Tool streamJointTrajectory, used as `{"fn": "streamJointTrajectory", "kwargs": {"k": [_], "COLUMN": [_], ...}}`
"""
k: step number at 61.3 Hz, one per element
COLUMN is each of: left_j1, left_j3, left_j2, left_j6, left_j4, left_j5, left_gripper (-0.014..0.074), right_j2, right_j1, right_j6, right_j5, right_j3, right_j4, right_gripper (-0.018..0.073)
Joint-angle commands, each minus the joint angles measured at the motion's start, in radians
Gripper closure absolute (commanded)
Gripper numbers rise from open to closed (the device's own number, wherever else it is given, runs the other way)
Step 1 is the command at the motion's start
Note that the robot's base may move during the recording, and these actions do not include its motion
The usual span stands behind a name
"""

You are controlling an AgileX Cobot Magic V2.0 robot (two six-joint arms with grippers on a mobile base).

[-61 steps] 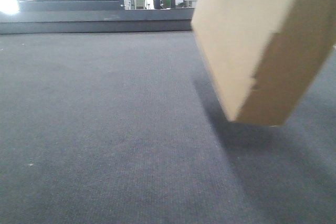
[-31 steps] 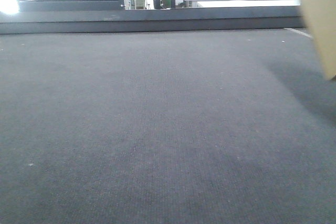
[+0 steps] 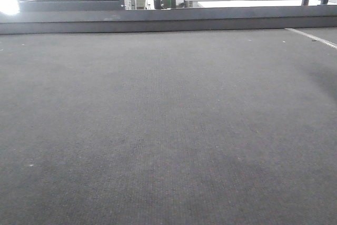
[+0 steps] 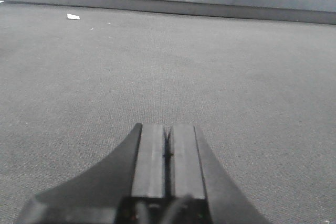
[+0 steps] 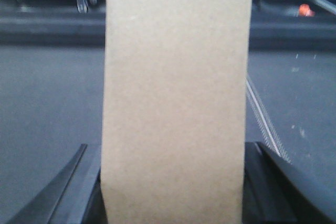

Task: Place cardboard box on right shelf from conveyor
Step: 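Hold the box in the right gripper while backing away from the conveyor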

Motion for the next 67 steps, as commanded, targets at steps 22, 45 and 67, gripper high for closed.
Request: {"fn": "streamJointTrajectory", "kwargs": {"k": [22, 45, 67], "left_j1": [0.002, 0.002, 0.002], "left_j3": [0.010, 0.010, 0.010], "left_j2": [-0.008, -0.008, -0.008], "left_j6": [-0.005, -0.005, -0.005], "left_j4": [0.001, 0.001, 0.001], "left_j5": [-0.085, -0.085, -0.085], "left_gripper": [0.0713, 0.0713, 0.0713], "right_j2": [-0.195, -0.194, -0.194], "right_j1": [-0.006, -0.006, -0.006], "right_j6": [-0.009, -0.009, -0.009], "right_j5": [-0.125, -0.125, -0.125], "right_j3": [0.024, 0.024, 0.024], "right_j4": [-0.012, -0.012, -0.012], "right_gripper": [0.0494, 0.0494, 0.0494]}}
